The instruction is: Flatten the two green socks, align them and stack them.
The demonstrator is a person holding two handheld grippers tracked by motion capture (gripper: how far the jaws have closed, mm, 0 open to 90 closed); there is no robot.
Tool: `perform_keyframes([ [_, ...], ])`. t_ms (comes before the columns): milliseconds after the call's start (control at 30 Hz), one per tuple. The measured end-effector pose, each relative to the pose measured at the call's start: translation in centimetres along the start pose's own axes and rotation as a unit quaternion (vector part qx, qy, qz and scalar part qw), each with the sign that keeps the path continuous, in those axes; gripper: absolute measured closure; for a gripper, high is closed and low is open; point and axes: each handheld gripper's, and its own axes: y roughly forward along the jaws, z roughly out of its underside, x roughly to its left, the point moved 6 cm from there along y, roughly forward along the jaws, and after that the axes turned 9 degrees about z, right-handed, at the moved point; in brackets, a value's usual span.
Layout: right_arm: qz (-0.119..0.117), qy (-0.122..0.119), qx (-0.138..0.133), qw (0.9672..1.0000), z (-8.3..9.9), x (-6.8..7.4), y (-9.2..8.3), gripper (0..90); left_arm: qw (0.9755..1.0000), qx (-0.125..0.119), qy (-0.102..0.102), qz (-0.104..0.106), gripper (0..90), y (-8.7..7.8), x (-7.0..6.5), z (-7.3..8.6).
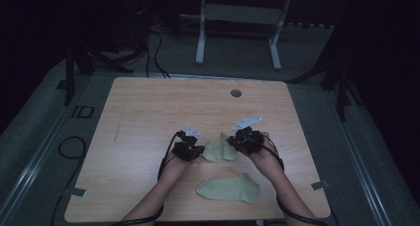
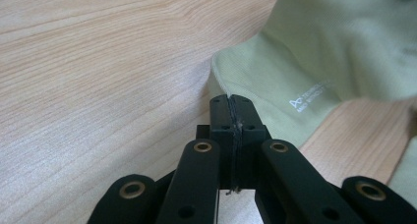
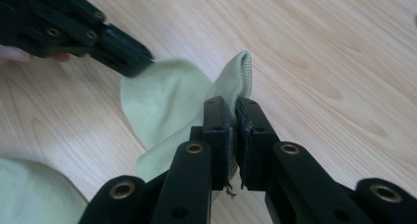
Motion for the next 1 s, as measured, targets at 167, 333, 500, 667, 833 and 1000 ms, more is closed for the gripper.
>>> perform_keyframes([
  [167, 0.009, 0.019, 0.007, 0.9998, 1.3, -1.6, -0.6, 83.6, 1.0000, -0.001, -0.002, 0.002, 89.1, -0.3, 0.0, 0.2],
  [333, 0.018, 0.046, 0.036, 0.9981, 4.1, -3.3, 0.3, 83.1, 0.9999, 0.009, -0.006, 0.003, 89.1, -0.2, 0.2, 0.5],
  [500, 0.021, 0.060, 0.062, 0.9960, 5.9, -3.9, 1.7, 81.9, 0.9998, 0.016, -0.006, 0.008, 89.0, 0.2, 0.0, 0.8],
  [667, 0.030, 0.075, 0.072, 0.9941, 6.9, -4.7, 2.6, 69.7, 0.9998, 0.017, -0.001, 0.008, 76.5, 0.0, -0.1, 0.8],
  [833, 0.034, 0.073, 0.055, 0.9952, 6.3, -4.6, 1.3, 69.9, 0.9999, -0.010, 0.004, -0.012, 70.6, -1.4, 0.2, 0.2],
  [1000, 0.019, 0.067, 0.044, 0.9966, 5.6, -3.6, 0.8, 78.3, 0.9988, -0.040, 0.026, -0.005, 79.8, -2.5, -1.5, -1.2],
])
